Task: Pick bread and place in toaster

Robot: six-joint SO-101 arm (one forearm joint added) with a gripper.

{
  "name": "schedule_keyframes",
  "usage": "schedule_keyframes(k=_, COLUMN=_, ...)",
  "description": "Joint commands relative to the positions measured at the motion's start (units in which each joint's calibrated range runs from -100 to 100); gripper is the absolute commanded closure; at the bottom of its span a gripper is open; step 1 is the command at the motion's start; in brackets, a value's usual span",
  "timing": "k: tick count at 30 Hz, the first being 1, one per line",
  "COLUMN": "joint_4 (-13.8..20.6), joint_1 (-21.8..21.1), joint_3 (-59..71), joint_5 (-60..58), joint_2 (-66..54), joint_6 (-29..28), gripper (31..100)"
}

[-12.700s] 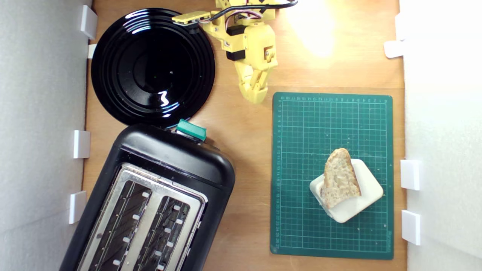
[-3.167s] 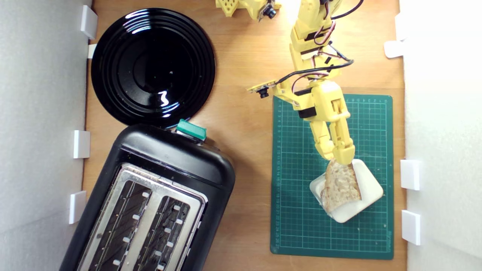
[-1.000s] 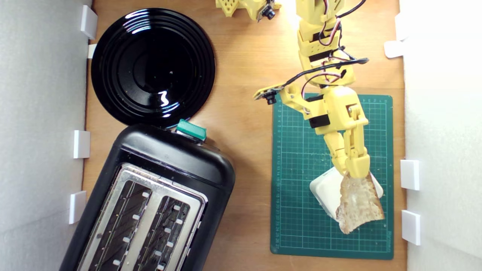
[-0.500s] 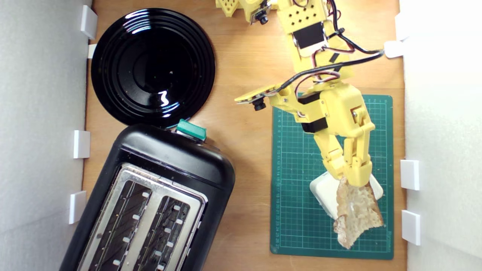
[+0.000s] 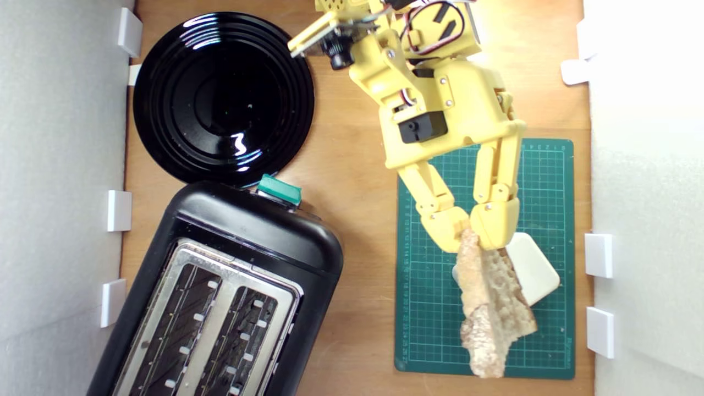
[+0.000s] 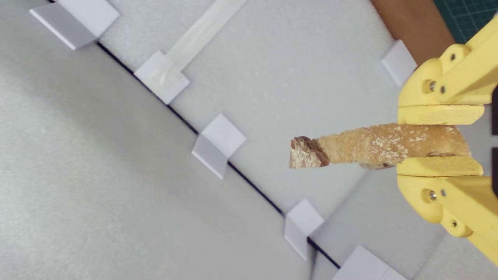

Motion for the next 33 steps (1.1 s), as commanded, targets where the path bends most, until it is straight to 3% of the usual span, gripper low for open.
schedule_keyframes(k=1, joint_4=0.59, joint_1=3.88, joint_3=-1.85, joint_5=0.26, joint_2=-4.93, joint_6=3.4, gripper=82.5)
schedule_keyframes(k=6, joint_4=0.5, joint_1=9.2, joint_3=-2.13, joint_5=3.93, joint_2=-6.59, joint_6=8.42, gripper=82.6)
schedule_keyframes(k=10, joint_4=0.5, joint_1=13.22, joint_3=-3.58, joint_5=5.63, joint_2=-8.34, joint_6=9.15, gripper=82.6)
schedule_keyframes(k=17, joint_4=0.68, joint_1=24.1, joint_3=-16.74, joint_5=27.56, joint_2=-8.84, joint_6=9.36, gripper=82.6)
schedule_keyframes(k=22, joint_4=6.12, joint_1=27.73, joint_3=-21.74, joint_5=33.36, joint_2=-9.67, joint_6=10.36, gripper=82.6)
schedule_keyframes(k=29, joint_4=20.9, joint_1=27.81, joint_3=-22.28, joint_5=33.36, joint_2=-10.75, joint_6=9.62, gripper=82.6)
schedule_keyframes(k=33, joint_4=25.97, joint_1=28.94, joint_3=-27.55, joint_5=34.39, joint_2=-10.17, joint_6=6.28, gripper=82.6)
